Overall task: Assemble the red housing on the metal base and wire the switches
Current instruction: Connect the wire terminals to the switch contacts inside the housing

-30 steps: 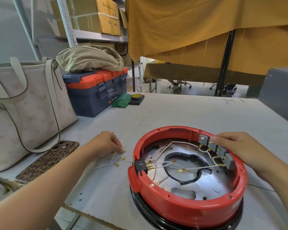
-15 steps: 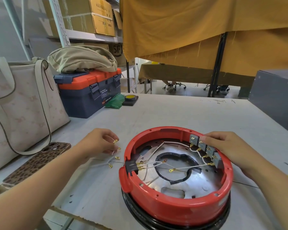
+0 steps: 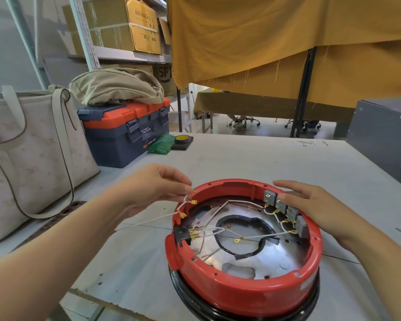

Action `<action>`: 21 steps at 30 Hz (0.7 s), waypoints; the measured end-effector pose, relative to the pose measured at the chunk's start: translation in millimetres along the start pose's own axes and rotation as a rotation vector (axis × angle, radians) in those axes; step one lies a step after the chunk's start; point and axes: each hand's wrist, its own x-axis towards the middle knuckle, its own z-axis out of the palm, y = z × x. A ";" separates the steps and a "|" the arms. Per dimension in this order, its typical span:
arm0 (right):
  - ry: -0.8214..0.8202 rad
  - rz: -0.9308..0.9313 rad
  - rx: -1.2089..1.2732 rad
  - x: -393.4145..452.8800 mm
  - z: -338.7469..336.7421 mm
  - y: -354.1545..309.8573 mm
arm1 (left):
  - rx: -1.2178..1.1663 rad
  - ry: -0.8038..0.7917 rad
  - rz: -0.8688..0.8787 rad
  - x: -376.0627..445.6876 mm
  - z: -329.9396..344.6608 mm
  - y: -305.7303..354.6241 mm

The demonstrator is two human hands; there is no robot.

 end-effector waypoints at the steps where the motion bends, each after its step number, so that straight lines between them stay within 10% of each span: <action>1: 0.007 -0.007 -0.013 -0.4 0.3 -0.8 | 0.011 -0.013 0.004 -0.4 4.2 3.3; 15: 0.121 -0.075 -0.347 -1.8 -3.3 -6.4 | 0.086 -0.301 -0.007 11.2 81.7 18.9; 21: -0.073 -0.011 0.160 4.7 4.2 -0.1 | 0.142 -0.362 -0.085 20.5 101.8 18.0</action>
